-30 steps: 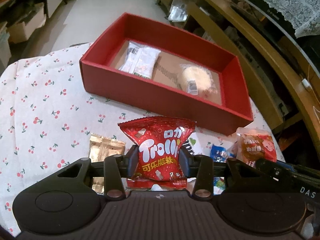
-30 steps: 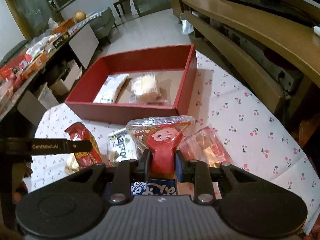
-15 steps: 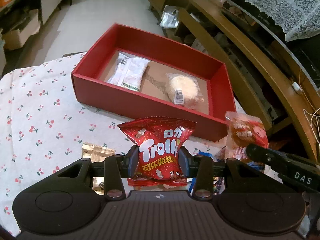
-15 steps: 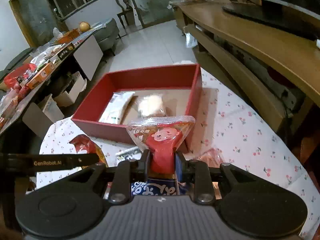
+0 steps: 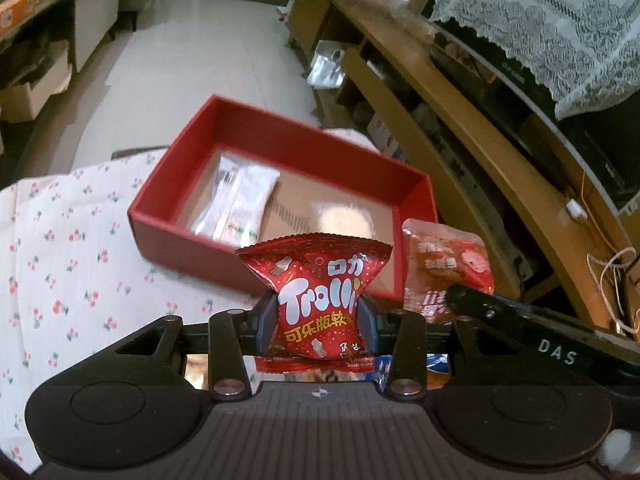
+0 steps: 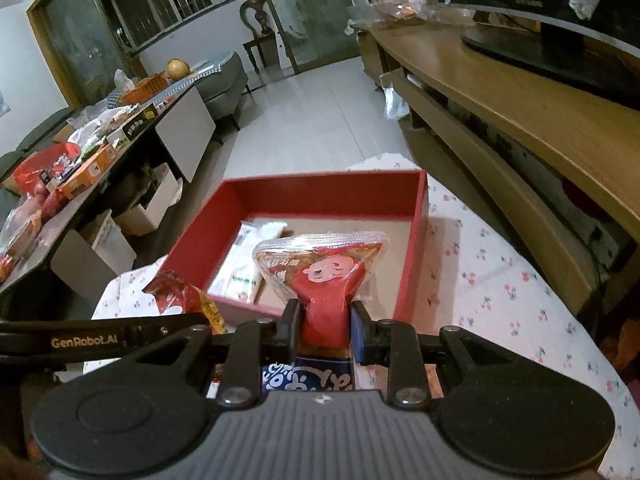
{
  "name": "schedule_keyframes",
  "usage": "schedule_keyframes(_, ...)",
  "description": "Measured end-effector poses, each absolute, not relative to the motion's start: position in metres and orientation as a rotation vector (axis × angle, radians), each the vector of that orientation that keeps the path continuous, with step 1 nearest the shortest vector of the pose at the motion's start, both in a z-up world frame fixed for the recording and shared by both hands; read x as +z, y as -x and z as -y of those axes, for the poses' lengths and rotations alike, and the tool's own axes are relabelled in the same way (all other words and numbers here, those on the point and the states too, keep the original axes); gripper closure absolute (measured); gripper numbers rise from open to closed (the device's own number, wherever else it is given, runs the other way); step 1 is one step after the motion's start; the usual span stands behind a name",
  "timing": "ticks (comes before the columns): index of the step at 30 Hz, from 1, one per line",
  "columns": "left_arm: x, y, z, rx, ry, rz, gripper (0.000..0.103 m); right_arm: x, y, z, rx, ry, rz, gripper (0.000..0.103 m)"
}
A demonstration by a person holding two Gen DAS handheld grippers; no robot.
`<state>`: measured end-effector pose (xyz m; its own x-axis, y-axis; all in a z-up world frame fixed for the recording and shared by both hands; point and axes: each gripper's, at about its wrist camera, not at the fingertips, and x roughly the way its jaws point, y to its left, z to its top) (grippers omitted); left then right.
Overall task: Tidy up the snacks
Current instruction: 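Lower the Trolli bag and red-wrapped bread into the red box, open both tools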
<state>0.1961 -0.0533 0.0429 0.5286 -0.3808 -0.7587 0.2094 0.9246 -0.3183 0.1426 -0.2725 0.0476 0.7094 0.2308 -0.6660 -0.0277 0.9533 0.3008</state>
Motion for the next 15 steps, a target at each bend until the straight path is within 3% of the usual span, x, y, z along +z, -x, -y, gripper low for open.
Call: schedule_keyframes(15,0.037,-0.262,0.075,-0.327,0.178,-0.924,0.055,0.04,-0.222,0.273,0.116,-0.286,-0.771,0.071)
